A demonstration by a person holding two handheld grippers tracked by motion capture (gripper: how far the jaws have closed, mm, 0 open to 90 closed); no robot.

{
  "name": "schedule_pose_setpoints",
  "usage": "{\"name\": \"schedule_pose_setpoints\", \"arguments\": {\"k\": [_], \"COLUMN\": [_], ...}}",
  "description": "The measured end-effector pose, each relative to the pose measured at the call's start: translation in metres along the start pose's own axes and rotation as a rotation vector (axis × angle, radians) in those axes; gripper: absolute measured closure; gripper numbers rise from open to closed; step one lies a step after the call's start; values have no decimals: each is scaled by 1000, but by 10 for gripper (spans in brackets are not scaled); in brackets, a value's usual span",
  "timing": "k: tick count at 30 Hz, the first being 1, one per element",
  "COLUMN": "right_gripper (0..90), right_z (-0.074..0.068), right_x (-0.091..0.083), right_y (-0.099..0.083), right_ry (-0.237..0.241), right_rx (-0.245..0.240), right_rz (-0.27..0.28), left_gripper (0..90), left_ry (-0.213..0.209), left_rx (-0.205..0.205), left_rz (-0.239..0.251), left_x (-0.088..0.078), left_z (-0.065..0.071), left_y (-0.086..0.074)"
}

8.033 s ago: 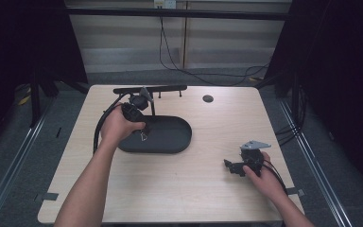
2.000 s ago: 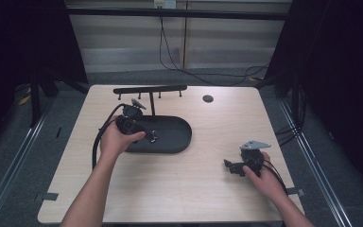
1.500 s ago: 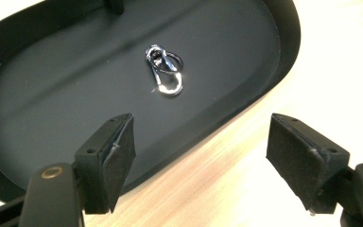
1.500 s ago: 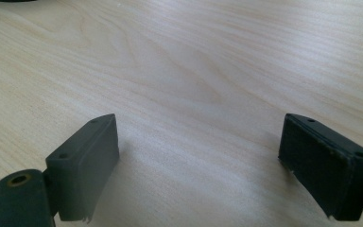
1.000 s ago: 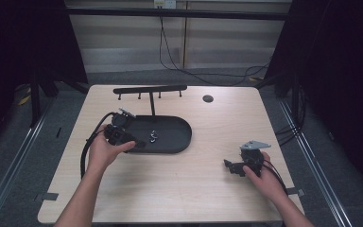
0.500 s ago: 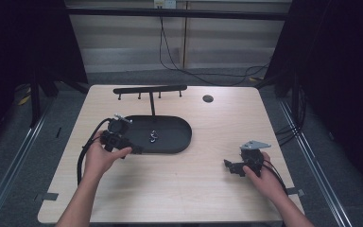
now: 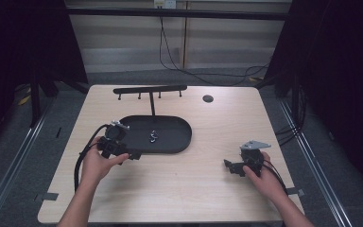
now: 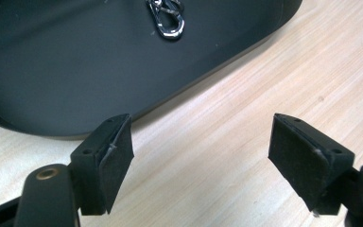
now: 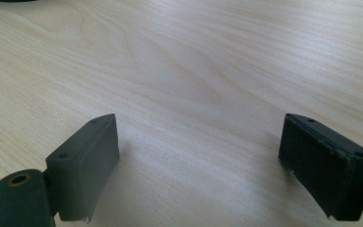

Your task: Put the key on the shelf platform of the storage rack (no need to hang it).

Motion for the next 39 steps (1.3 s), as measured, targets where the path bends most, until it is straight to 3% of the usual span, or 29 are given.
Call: {"name": "schedule_pose_setpoints", "arguments": {"k": [14, 20, 39], "right_gripper": [124, 124, 124], "right_z": [0, 0, 0], "right_x": [0, 0, 0], "right_y": [0, 0, 0], "right_ry": [-2, -1, -1], "right_rx": [2, 5, 0], "right_rz": [0, -3, 1], "left_gripper": [223, 221, 222], "left_ry": [-7, -7, -1], "left_rx": [-14, -1, 92], "left_rz": [-28, -44, -65], "left_x": [7, 9, 11], "left_z": [2, 5, 17], "left_y": [-24, -33, -60]}}
Point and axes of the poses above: each handheld gripper's, and its own axes: x roughly forward along the jaws, y roughly out of its top, z roughly to its right, the point moved 2 cm from there along x, roughly forward along the jaws, and after that the axes turned 11 degrees about x, right-handed, at the moved point
